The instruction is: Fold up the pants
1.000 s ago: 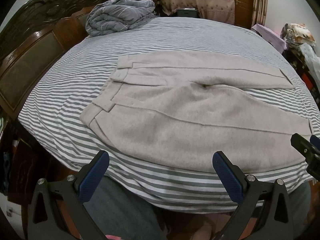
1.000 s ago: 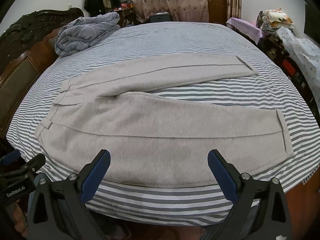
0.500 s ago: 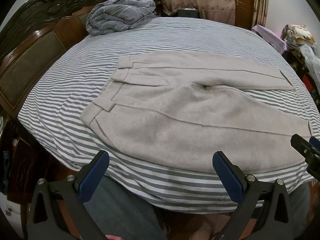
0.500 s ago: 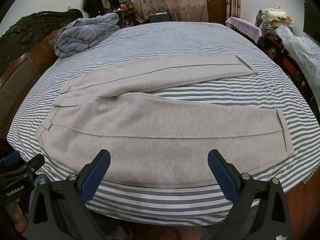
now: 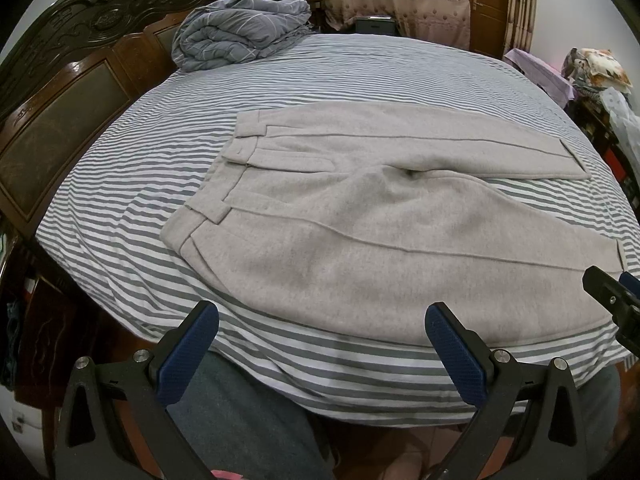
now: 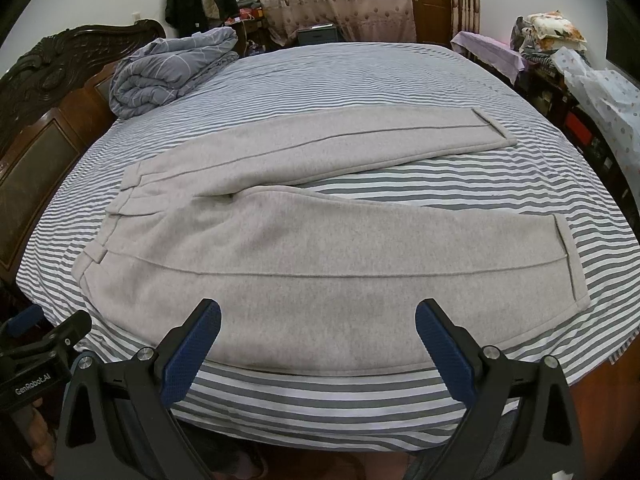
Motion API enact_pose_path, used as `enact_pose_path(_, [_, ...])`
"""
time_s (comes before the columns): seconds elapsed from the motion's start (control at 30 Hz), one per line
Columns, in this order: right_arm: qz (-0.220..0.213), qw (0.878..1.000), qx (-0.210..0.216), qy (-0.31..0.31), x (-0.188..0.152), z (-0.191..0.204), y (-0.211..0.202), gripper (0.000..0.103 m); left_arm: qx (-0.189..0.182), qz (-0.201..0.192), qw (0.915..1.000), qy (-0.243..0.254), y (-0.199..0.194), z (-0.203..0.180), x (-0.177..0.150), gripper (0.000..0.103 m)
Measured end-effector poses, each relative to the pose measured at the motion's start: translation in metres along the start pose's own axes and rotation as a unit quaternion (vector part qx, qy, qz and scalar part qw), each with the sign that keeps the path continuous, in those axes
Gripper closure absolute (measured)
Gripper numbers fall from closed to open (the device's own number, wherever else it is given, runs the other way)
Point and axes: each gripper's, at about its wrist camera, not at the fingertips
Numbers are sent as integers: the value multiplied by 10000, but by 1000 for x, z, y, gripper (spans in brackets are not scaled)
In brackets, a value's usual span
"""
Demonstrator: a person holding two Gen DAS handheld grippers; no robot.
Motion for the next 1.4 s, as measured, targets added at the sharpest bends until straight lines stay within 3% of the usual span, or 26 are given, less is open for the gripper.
enact_pose_path(1.4, [-15, 10000, 73, -7, -1, 2, -1, 6, -73, 50, 10000, 41, 8, 5, 1, 1])
Point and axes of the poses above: each gripper's, at about its wrist camera, not at the fingertips, and y roughly the way its jaws point, z to its left, x to its top, and after that the axes turned 4 degrees about z, right-handed
